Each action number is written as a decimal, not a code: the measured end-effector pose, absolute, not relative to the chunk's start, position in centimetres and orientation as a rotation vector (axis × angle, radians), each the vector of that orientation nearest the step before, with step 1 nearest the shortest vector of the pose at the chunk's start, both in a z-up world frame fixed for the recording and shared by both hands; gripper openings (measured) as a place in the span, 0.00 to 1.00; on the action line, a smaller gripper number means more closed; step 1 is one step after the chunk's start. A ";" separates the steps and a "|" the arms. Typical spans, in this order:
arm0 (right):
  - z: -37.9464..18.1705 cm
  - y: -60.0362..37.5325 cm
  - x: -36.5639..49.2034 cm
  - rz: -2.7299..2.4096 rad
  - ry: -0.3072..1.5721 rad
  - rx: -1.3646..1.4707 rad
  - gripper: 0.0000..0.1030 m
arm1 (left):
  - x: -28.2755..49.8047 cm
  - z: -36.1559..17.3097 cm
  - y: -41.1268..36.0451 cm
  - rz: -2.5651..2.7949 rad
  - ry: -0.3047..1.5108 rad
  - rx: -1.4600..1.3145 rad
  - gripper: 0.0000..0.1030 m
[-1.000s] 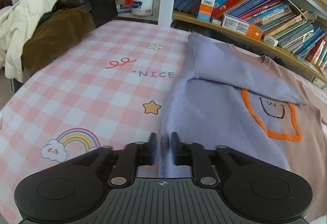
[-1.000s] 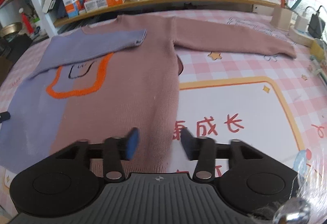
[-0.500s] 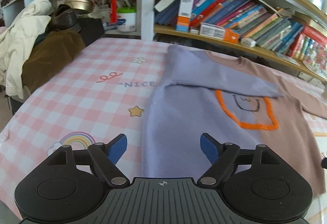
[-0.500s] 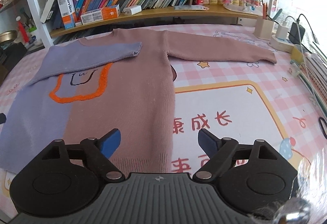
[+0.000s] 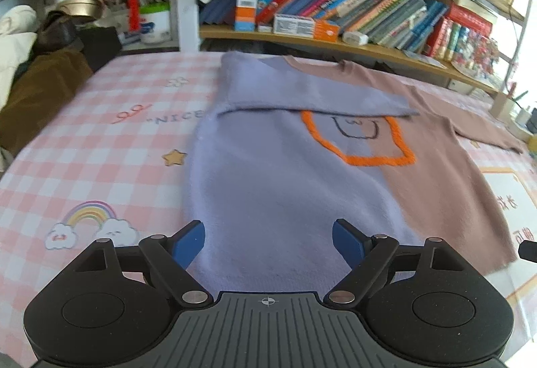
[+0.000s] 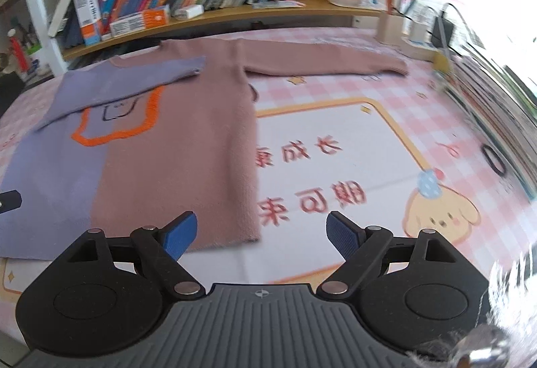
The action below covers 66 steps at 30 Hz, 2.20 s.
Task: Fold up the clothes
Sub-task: 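Move the right gripper over to the pink sleeve cuff, then grasp the pink sleeve cuff with the right gripper and lift it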
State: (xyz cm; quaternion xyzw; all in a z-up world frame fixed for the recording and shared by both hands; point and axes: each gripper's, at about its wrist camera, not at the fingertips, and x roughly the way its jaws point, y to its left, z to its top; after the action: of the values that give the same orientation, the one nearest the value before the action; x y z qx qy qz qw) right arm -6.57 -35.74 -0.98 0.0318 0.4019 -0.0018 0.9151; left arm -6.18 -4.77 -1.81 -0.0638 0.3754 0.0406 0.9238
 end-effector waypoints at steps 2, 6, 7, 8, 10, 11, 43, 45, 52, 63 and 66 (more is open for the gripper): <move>-0.9 -36.2 -6.7 -0.024 0.824 0.077 0.81 | -6.0 -1.8 -5.0 0.074 0.767 -0.129 0.83; -0.8 -36.4 -6.6 -0.027 0.815 0.078 0.81 | -5.7 -1.6 -5.2 0.075 0.758 -0.131 0.84; -0.8 -36.5 -6.5 -0.023 0.812 0.076 0.81 | -5.6 -1.6 -5.3 0.080 0.758 -0.133 0.84; -0.7 -36.6 -6.3 -0.020 0.809 0.076 0.81 | -5.4 -1.6 -5.3 0.086 0.758 -0.134 0.84; -0.8 -37.0 -5.9 -0.014 0.807 0.078 0.81 | -5.2 -1.5 -5.6 0.097 0.758 -0.135 0.84; -0.8 -37.3 -5.6 -0.011 0.807 0.079 0.81 | -5.1 -1.5 -5.8 0.104 0.758 -0.135 0.84; -3.9 -58.3 12.9 0.162 0.848 0.179 0.81 | -4.2 -1.3 -23.7 0.396 0.823 -0.114 0.84; -4.1 -58.9 14.0 0.170 0.854 0.196 0.81 | -4.5 -0.9 -24.3 0.397 0.816 -0.097 0.84; -4.4 -59.8 16.7 0.187 0.856 0.249 0.77 | -5.3 -0.6 -25.0 0.425 0.818 -0.083 0.84; -5.1 -61.4 20.0 0.160 0.849 0.324 0.59 | -6.3 -0.5 -24.9 0.487 0.842 -0.092 0.84; -5.2 -61.8 21.1 0.162 0.839 0.363 0.58 | -6.4 -0.4 -24.9 0.501 0.845 -0.091 0.84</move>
State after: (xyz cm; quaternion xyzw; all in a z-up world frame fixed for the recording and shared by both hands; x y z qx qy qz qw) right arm 21.14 -61.80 -5.23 0.1751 0.4047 0.0782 0.8941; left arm -6.41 -24.93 -0.43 -0.0439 0.4056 0.2406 0.8807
